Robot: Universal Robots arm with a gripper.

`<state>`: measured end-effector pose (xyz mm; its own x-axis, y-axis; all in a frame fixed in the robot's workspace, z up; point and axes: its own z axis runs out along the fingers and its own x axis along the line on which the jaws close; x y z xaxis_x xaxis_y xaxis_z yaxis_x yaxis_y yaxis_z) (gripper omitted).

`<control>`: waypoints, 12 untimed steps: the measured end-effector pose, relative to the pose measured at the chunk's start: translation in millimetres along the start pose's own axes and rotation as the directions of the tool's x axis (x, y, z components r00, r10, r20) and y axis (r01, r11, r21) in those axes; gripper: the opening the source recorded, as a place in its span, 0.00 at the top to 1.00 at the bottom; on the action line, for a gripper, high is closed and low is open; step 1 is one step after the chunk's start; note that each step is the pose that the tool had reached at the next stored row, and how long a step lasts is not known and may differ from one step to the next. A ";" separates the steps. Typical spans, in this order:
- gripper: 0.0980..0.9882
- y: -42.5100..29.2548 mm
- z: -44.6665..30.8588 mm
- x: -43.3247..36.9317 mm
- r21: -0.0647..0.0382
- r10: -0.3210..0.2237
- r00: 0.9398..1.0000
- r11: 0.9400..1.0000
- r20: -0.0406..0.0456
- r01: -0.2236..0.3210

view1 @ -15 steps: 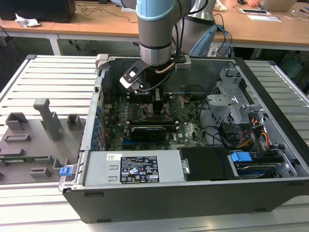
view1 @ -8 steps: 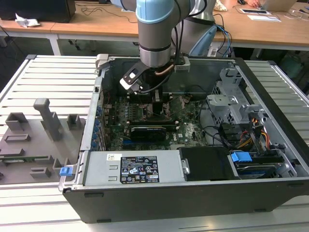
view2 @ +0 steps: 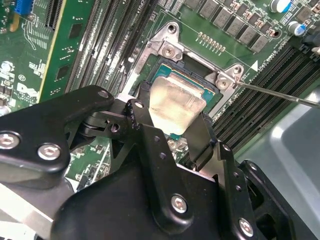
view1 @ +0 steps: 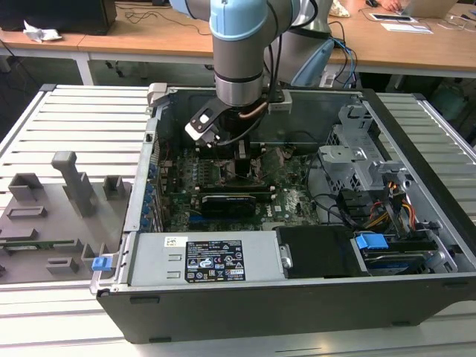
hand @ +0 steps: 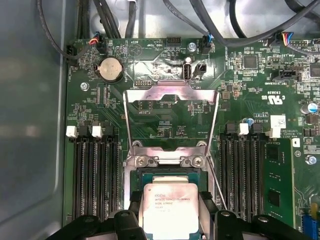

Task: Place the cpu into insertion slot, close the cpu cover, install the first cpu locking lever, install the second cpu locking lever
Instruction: 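Place the cpu into insertion slot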

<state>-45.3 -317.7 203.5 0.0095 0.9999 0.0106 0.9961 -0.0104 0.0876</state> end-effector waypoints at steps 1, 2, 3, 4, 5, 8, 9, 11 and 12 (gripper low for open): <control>0.52 0.1 1.3 0.1 0.000 0.000 1.000 1.000 0.000 0.000; 0.52 0.2 2.1 0.2 0.000 0.000 1.000 1.000 0.000 0.000; 0.52 0.2 2.1 0.1 0.001 0.000 1.000 1.000 0.001 0.000; 0.52 0.2 2.1 0.1 0.001 0.000 1.000 1.000 0.001 0.000; 0.52 0.2 2.2 0.2 0.000 0.000 1.000 1.000 0.001 0.000; 0.50 0.2 2.2 0.2 0.000 0.000 1.000 1.000 0.001 0.000; 0.43 0.2 2.4 0.2 0.000 0.000 1.000 1.000 0.001 0.000; 0.43 0.6 2.7 0.5 0.000 0.000 1.000 1.000 0.001 0.000; 0.43 0.8 1.1 0.5 0.000 0.000 1.000 1.000 0.001 0.000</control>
<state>-44.4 -317.2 202.5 0.0098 0.9999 0.0099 0.9961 -0.0106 0.0872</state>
